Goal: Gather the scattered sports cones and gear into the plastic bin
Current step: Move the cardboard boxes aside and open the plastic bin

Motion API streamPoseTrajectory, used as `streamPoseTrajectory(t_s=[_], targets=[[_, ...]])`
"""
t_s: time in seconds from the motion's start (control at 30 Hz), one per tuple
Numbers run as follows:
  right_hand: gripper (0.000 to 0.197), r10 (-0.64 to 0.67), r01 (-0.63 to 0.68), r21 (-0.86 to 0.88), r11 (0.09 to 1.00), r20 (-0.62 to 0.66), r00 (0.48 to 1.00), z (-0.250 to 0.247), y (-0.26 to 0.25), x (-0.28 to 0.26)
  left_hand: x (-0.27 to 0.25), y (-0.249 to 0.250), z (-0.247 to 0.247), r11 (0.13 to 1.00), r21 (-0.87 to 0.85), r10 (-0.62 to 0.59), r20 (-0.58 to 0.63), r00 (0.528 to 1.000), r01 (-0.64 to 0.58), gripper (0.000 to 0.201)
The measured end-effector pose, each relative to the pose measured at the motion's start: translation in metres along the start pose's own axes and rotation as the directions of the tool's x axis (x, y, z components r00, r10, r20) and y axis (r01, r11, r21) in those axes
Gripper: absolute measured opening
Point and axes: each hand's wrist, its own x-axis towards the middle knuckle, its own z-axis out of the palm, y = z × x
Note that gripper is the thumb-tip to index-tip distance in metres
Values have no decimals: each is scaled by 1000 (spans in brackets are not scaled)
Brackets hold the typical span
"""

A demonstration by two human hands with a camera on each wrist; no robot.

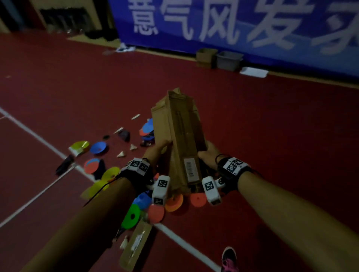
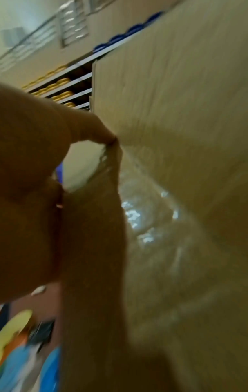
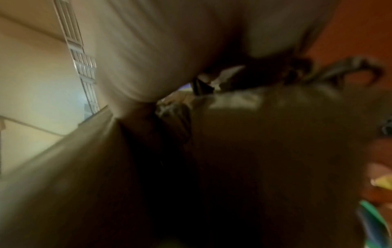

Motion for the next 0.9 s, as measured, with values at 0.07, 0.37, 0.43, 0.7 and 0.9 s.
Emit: streamPoseTrajectory(t_s=[0.07, 0.37, 0.43, 0.7, 0.9], targets=[[53, 14, -13, 12, 1000, -33, 999, -48, 17, 18, 21, 14, 57, 999, -41, 28, 87, 996, -24, 46], [75, 174, -150, 110, 983, -258, 950, -247, 77, 111, 115, 55, 254, 998, 38, 41, 265, 963, -53, 25], [87, 247, -199, 181, 963, -299, 922, -282, 91, 130, 140, 64, 287, 998, 47, 35, 253, 967, -49, 33], [99, 367, -276, 277, 920, -370, 853, -374, 124, 239, 277, 111, 386, 987, 161, -5, 177, 984, -24, 29], [99, 381, -319, 212, 924, -430, 818, -465, 117, 353, 403, 173, 456, 988, 157, -52, 335, 941, -1, 32]])
